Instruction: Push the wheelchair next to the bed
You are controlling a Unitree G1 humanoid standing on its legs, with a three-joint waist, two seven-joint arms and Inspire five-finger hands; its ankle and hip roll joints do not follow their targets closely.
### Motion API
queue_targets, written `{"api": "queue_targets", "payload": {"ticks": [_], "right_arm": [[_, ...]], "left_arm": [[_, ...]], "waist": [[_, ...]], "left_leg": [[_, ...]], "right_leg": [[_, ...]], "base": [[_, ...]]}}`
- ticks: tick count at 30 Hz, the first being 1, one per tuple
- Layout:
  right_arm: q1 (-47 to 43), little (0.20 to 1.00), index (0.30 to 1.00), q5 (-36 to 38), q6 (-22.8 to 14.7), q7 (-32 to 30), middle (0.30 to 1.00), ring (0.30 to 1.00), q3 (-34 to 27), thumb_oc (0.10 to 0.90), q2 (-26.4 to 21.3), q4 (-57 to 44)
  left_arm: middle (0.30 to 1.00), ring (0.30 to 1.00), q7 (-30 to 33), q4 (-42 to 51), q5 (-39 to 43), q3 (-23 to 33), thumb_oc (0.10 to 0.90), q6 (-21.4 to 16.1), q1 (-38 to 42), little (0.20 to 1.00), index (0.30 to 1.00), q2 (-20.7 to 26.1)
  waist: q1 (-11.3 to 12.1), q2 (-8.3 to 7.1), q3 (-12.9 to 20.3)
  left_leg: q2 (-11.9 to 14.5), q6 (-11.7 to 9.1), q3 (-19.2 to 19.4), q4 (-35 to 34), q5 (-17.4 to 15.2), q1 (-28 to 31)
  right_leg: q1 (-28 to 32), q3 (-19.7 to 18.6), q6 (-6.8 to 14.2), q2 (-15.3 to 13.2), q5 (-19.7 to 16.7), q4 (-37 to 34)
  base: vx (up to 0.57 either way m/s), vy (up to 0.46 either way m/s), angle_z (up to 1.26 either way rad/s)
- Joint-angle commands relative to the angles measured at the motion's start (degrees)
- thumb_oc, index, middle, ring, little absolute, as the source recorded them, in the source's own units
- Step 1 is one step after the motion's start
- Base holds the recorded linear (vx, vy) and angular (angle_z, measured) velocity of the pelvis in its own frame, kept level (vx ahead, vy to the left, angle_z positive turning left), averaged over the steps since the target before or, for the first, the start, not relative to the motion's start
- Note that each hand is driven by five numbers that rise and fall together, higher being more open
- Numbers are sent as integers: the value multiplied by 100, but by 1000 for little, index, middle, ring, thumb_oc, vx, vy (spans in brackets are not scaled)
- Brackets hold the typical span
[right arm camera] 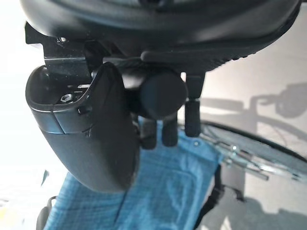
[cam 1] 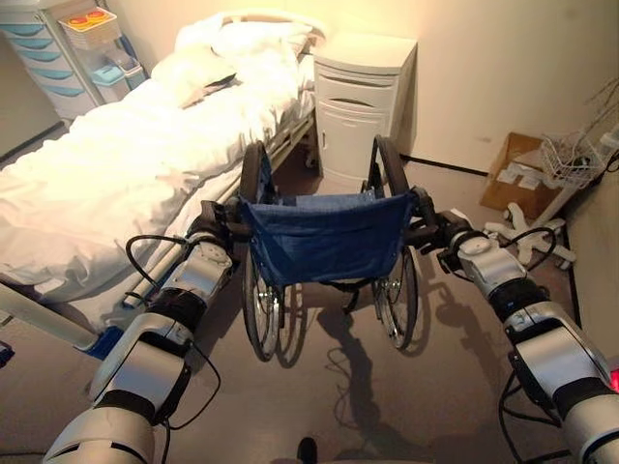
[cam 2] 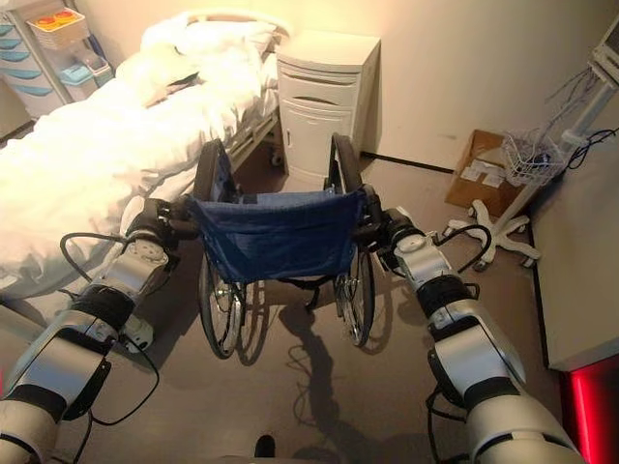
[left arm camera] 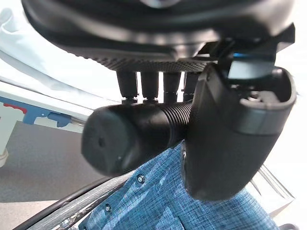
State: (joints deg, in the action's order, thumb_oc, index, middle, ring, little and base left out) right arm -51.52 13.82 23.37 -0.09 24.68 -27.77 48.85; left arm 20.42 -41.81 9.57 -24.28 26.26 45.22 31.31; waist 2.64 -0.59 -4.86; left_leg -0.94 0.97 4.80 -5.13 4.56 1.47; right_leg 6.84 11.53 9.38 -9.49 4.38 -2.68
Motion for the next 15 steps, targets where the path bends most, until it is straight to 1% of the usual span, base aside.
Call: {"api": "queue_targets", "payload": {"ticks": [1, 2, 4, 6, 10, 13, 15], "right_arm": [[293, 714, 714, -637, -614, 181, 714, 714, 834, 676, -115, -677], [348, 900, 900, -562, -571, 175, 900, 900, 804, 800, -77, -698], [408, 900, 900, -490, -550, 264, 900, 900, 764, 800, -49, -718], [571, 900, 900, -370, -562, 223, 900, 900, 714, 800, 4, -810], [784, 900, 900, -356, -622, 137, 900, 900, 631, 800, 14, -952], [987, 900, 900, -368, -723, 69, 900, 900, 541, 800, 6, -1075], [1158, 900, 900, -348, -818, 37, 900, 900, 479, 800, -56, -1222]], "left_arm": [[338, 338, -744, -370, -97, -390, 425, 82, -86, 338, 338, -311], [900, 900, -723, -363, -120, -367, 800, 57, -148, 900, 900, -337], [900, 900, -726, -348, -138, -341, 800, 0, -208, 900, 900, -366], [900, 900, -643, -289, -165, -302, 800, -177, -395, 900, 900, -407], [900, 900, -521, -138, -204, -249, 800, -302, -606, 900, 900, -444], [900, 900, -404, 25, -214, -184, 800, -423, -796, 900, 900, -469], [900, 900, -272, 171, -256, -147, 800, -582, -963, 900, 900, -449]], "waist": [[-8, 79, -269], [-12, 84, -244], [-17, 86, -221], [-19, 97, -164], [-17, 99, -125], [-23, 94, -107], [-31, 93, -111]], "left_leg": [[145, -293, -194, 99, -403, 76], [152, -290, -185, 99, -420, 115], [155, -288, -181, 101, -434, 150], [164, -278, -175, 91, -459, 234], [170, -275, -175, 82, -493, 302], [176, -268, -167, 72, -519, 353], [188, -265, -158, 73, -540, 400]], "right_leg": [[-433, -31, 117, -54, -484, 396], [-405, -25, 114, -55, -466, 403], [-380, -28, 112, -54, -454, 407], [-327, -35, 95, -50, -428, 421], [-268, -26, 88, -43, -398, 424], [-253, -23, 87, -39, -378, 440], [-233, -12, 83, -43, -364, 459]], "base": [[-15, -13, 3], [3, -11, 3], [0, 0, 0], [0, 0, 0], [-4, -10, -2], [-22, -18, -1], [0, 0, 0]]}}
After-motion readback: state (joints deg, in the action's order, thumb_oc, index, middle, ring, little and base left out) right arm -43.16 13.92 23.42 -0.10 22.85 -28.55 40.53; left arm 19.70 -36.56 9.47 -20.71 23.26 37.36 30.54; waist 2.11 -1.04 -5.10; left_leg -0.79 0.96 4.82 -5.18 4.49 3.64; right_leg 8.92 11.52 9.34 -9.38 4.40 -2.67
